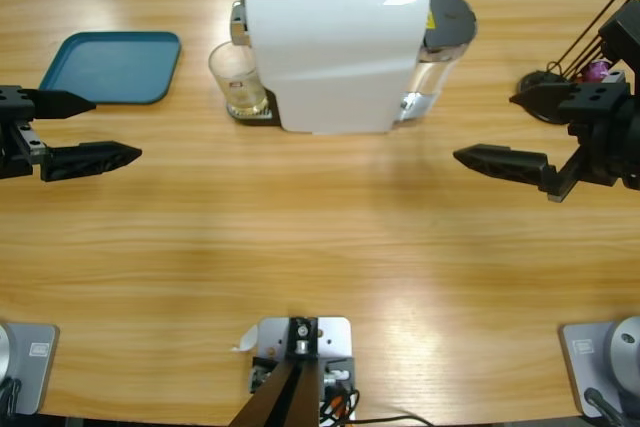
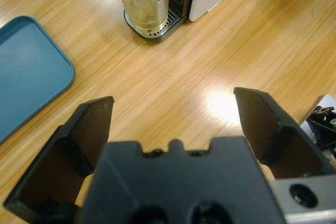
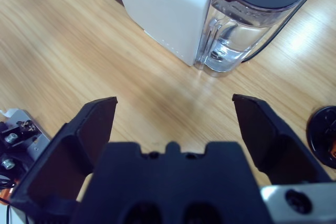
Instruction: Pour coffee
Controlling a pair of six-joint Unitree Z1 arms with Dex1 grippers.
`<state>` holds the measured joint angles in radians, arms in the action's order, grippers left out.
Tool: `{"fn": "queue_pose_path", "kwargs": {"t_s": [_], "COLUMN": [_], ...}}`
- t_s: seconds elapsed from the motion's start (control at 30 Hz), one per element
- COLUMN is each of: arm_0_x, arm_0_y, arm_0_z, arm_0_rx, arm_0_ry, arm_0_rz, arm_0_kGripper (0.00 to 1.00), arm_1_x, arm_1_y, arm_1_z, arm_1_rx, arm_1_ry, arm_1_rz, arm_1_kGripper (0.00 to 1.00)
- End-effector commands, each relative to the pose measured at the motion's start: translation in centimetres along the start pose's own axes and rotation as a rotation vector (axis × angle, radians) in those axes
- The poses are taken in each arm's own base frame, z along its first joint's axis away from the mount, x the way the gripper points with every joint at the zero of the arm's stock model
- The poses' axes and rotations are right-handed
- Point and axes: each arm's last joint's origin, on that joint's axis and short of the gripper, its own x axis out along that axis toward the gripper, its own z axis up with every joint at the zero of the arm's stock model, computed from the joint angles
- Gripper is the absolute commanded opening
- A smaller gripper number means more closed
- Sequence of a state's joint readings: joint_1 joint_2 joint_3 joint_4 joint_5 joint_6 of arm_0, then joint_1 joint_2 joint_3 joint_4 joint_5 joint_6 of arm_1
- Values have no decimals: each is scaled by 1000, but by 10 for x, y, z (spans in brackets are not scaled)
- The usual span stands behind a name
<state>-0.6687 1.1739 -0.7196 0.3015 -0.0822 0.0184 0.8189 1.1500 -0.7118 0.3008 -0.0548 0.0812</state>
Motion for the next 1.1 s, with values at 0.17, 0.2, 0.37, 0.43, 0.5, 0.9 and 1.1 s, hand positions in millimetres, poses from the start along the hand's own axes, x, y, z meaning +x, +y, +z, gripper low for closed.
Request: {"fn": "queue_pose_path", "kwargs": {"t_s": [0.17, 0.2, 0.37, 0.43, 0.5, 0.9, 1.1], "arm_0_x": [10, 11, 30, 43, 58, 118, 144], "arm_0_y": [5, 5, 12, 18, 26, 64, 71], "arm_0_z": [-1, 0, 5, 10, 15, 53, 62], "arm_0_rx": [-8, -7, 9, 28, 43, 122, 131], "arm_0_ry": [27, 23, 23, 5, -2, 1, 18], "arm_0_rz": [31, 37, 62, 70, 53, -88, -121], "arm_0_kGripper": [1000, 1000, 1000, 1000, 1000, 1000, 1000], "arm_1_x": [9, 9, 11, 12, 14, 30, 34], "arm_1_y": [1, 1, 1, 1, 1, 1, 1], "arm_1_z": [-8, -8, -9, -9, -9, -6, -6], "arm_1_rx": [-13, -14, -14, -14, -15, -9, -3], "arm_1_ry": [37, 38, 47, 50, 57, 101, 115], "arm_1_rz": [-13, -12, -13, -13, -13, -5, 3], "arm_1_kGripper": [991, 991, 991, 991, 991, 991, 991]}}
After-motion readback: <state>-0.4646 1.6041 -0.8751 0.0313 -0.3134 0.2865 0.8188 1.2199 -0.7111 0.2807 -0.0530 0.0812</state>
